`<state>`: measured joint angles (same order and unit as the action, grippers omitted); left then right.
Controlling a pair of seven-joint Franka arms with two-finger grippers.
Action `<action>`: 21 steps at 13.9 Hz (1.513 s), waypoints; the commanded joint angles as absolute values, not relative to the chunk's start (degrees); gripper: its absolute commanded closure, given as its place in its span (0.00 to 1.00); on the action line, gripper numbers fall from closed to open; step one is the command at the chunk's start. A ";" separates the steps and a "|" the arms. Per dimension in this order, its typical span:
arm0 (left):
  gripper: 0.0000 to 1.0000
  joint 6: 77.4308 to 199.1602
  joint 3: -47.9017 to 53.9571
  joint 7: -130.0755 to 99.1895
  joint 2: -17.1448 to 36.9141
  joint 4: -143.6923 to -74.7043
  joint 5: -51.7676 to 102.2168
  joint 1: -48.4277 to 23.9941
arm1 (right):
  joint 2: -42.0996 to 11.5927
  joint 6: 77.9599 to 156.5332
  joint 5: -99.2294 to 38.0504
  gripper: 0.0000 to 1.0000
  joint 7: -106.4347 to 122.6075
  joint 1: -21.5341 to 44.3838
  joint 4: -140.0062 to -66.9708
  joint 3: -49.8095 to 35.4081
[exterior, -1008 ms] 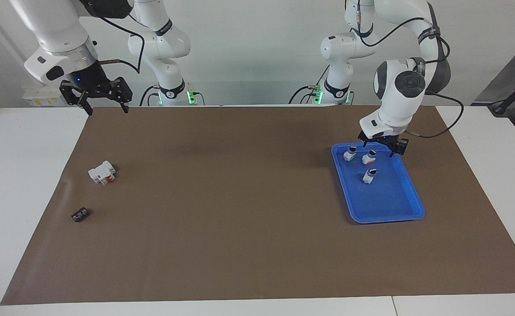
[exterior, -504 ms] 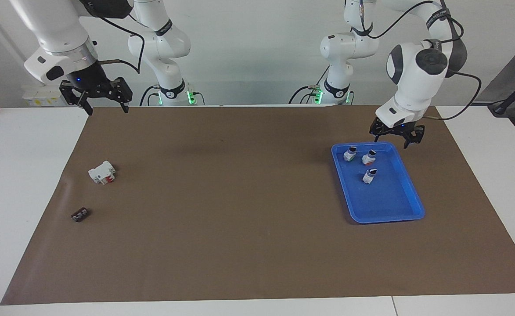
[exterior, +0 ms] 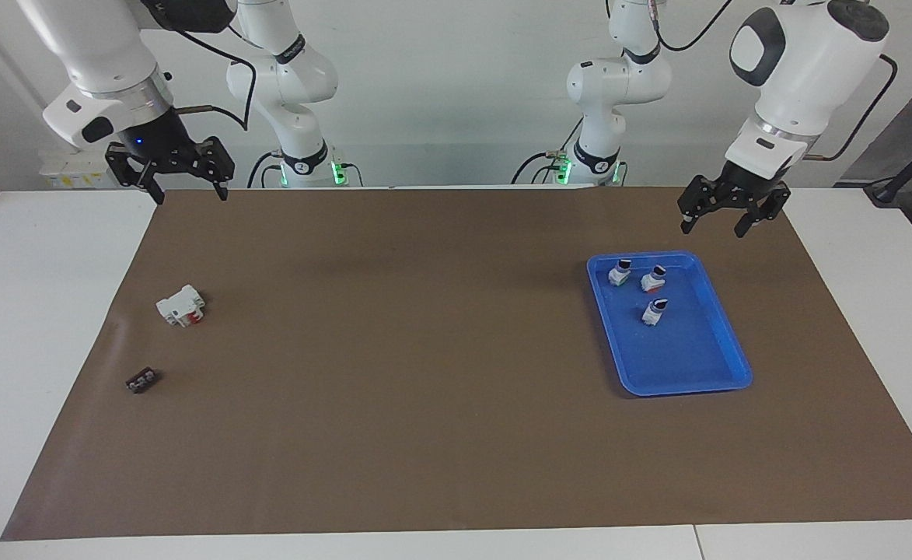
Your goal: Turn and place switch with both arms
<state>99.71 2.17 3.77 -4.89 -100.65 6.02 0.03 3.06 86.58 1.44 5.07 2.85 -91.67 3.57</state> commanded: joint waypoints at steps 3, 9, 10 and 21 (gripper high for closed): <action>0.00 83.78 -1.76 2.37 3.42 -81.76 7.12 -3.34 | 4.22 86.48 1.32 0.00 4.31 2.72 -92.81 3.34; 0.00 80.60 -1.76 -0.43 -0.69 -83.39 5.01 -4.21 | 4.22 86.48 1.32 0.00 4.31 2.72 -92.81 3.34; 0.00 80.42 -1.76 -0.87 -2.18 -84.89 4.92 -4.83 | 4.22 86.48 1.32 0.00 4.31 2.72 -92.81 3.34; 0.00 82.09 -2.11 -2.37 -5.45 -89.48 3.95 -3.96 | 4.22 86.48 1.41 0.00 4.31 2.72 -92.81 3.34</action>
<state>80.77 -1.64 -1.88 -4.55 -88.34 3.09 -4.14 3.06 86.58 1.44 5.07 2.85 -91.67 3.57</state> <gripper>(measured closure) 0.000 0.000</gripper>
